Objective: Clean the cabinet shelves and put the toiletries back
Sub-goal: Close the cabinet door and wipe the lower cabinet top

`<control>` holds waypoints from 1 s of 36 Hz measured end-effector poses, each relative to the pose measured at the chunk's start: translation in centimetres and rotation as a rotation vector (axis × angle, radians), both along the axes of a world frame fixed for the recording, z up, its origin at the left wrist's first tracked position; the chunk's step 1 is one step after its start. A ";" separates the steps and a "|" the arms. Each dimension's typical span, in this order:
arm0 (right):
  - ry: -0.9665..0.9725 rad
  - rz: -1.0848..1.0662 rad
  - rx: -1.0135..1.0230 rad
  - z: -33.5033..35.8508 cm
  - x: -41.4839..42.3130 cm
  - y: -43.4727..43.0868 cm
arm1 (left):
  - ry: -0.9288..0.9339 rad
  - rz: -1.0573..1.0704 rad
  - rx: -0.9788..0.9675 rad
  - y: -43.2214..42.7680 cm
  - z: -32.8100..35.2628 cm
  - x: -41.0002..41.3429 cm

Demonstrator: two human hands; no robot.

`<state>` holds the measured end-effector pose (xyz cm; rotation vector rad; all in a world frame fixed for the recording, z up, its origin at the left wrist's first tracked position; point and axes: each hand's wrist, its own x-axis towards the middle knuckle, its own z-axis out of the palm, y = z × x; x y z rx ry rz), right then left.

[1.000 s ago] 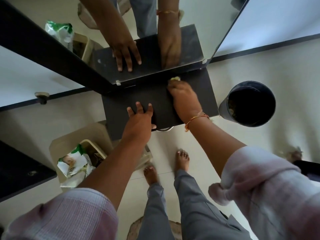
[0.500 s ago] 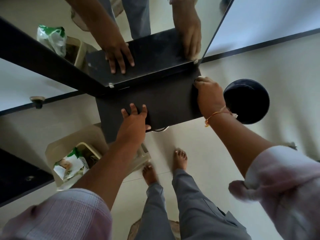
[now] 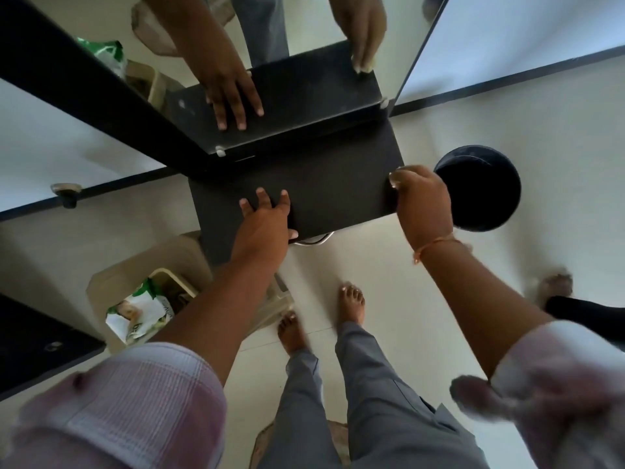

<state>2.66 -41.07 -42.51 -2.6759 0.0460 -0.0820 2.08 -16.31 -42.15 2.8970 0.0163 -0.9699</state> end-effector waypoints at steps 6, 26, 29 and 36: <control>0.092 0.229 0.032 -0.4 -4.1 3.9 | 0.001 0.002 0.003 -0.1 0.3 0.1; -0.018 -0.189 -0.037 -2.2 6.2 15.6 | -0.351 0.180 -0.172 10.1 0.5 -5.1; -0.065 -0.126 -0.013 -2.1 5.6 18.5 | -0.371 0.191 -0.184 11.6 0.6 -5.6; 0.051 -0.177 0.085 -1.5 4.8 24.5 | -0.373 0.274 -0.263 13.8 0.8 -6.8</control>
